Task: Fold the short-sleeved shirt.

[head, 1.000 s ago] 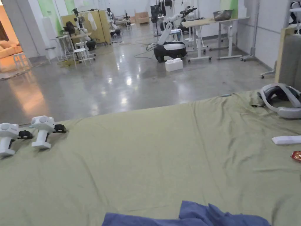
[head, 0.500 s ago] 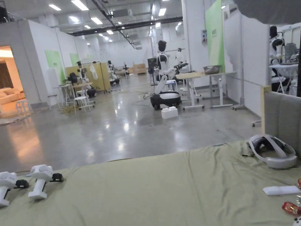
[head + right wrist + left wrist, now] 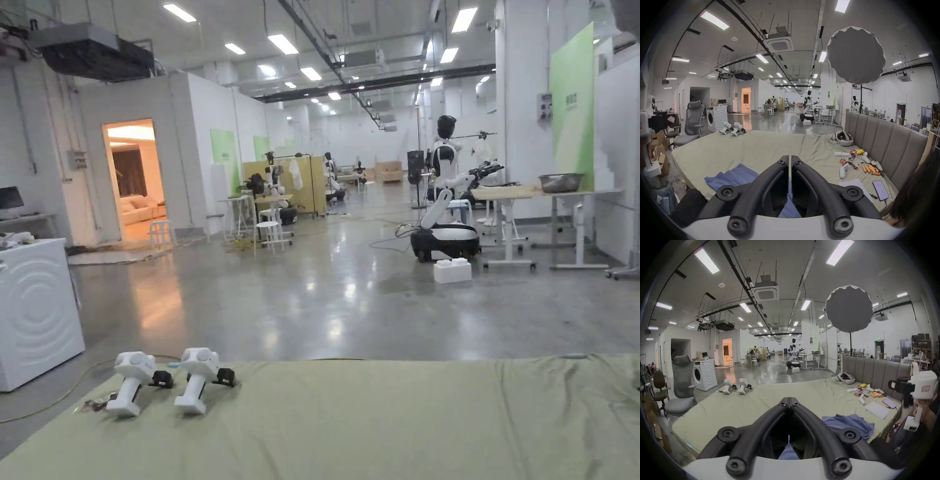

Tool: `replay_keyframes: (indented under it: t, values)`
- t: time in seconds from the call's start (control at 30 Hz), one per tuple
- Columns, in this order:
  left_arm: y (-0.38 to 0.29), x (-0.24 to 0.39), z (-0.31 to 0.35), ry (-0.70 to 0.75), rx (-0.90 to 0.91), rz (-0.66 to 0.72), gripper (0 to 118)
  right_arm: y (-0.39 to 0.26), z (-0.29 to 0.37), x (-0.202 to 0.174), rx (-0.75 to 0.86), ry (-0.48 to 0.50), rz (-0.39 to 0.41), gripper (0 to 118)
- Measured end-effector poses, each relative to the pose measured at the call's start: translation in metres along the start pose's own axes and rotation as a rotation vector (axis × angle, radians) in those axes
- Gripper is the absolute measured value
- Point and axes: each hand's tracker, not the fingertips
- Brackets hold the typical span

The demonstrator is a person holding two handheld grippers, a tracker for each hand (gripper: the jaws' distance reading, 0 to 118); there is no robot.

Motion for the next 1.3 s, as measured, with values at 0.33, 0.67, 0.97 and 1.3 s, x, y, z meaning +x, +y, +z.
replay_keyframes:
  t: [0.33,0.67,0.97,1.3]
  values:
    - [-0.013,-0.002,-0.05,-0.09,-0.167,0.06,1,-0.013,-0.006,-0.003,-0.058,-0.019,0.046,5]
    - [-0.095,-0.024,-0.235,-0.199,-0.552,0.189,77,-0.05,-0.03,0.024,-0.211,-0.073,-0.039,5]
    - [-0.199,-0.025,-0.414,-0.171,-0.869,0.237,77,-0.084,-0.054,0.055,-0.37,-0.131,-0.136,5]
    - [-0.224,0.004,-0.456,-0.157,-0.947,0.121,15,-0.111,-0.07,0.072,-0.508,-0.185,-0.157,5]
